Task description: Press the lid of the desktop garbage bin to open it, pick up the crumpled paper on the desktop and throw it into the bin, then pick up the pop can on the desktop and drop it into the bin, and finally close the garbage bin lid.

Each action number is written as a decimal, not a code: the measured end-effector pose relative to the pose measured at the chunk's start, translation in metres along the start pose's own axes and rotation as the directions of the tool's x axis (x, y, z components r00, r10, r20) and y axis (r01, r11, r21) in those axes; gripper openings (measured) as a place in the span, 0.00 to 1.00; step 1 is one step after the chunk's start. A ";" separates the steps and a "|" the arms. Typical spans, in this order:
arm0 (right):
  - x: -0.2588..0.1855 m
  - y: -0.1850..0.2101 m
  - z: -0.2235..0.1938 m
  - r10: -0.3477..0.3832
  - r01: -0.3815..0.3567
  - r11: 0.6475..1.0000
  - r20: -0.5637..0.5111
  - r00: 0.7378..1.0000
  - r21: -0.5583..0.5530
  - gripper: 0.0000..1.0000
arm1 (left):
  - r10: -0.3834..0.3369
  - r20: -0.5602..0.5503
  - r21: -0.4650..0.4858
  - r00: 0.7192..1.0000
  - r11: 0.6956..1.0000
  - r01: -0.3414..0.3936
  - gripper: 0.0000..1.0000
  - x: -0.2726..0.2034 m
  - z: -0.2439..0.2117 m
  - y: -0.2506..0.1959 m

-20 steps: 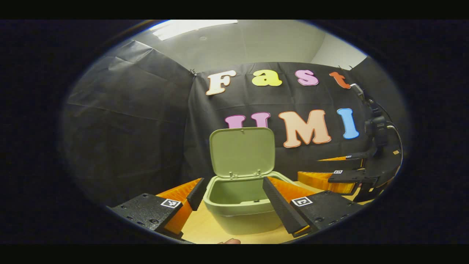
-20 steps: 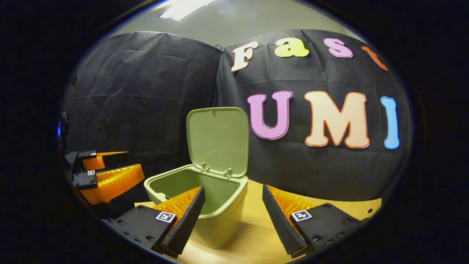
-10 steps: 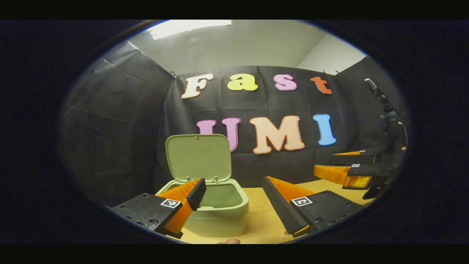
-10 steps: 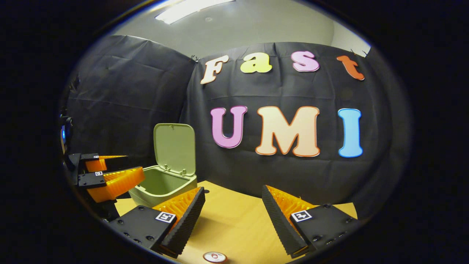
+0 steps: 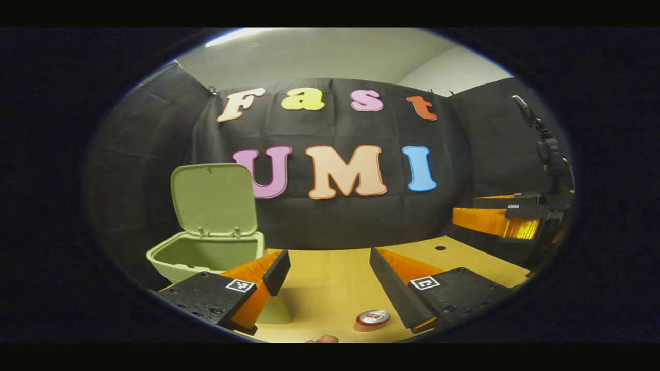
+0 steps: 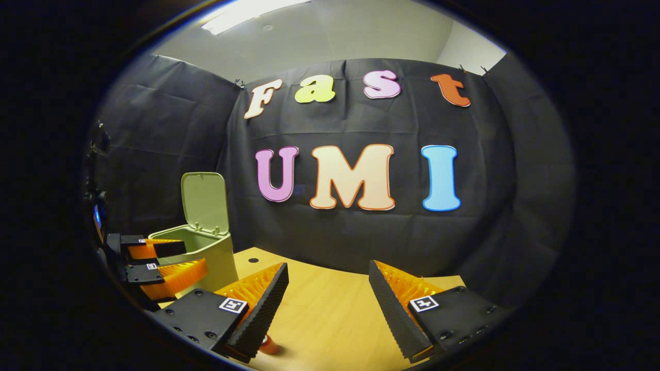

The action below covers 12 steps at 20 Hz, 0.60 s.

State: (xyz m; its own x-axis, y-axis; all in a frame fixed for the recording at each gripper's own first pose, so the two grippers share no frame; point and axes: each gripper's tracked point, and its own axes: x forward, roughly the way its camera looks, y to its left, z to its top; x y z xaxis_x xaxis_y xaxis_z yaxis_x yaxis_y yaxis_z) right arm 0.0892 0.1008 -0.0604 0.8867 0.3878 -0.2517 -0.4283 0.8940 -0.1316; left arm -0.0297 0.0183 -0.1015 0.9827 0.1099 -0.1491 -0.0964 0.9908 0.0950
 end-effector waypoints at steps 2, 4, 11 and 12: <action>-0.008 -0.019 -0.007 -0.027 0.027 1.000 -0.022 0.999 0.005 0.98 | -0.023 -0.052 -0.019 0.998 1.000 0.022 0.94 0.004 -0.021 -0.017; -0.017 -0.035 -0.014 -0.048 0.048 0.999 -0.038 0.998 0.001 0.98 | -0.046 -0.093 -0.029 0.995 0.999 0.043 0.94 0.009 -0.041 -0.032; -0.038 -0.072 -0.028 -0.074 0.073 0.997 -0.068 0.995 -0.011 0.98 | -0.055 -0.267 -0.035 0.962 0.998 0.048 0.94 0.018 -0.127 -0.064; -0.040 -0.076 -0.031 -0.074 0.073 0.997 -0.074 0.994 -0.010 0.98 | -0.044 -0.293 -0.031 0.955 0.999 0.036 0.97 0.017 -0.139 -0.065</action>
State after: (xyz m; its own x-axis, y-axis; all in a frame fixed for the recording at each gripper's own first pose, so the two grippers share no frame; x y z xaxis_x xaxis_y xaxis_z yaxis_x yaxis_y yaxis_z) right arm 0.0813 0.0106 -0.0698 0.9006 0.3028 -0.3118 -0.3638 0.9177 -0.1596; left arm -0.0286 -0.0330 -0.2469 0.8967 0.0847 -0.4346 -0.0655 0.9961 0.0590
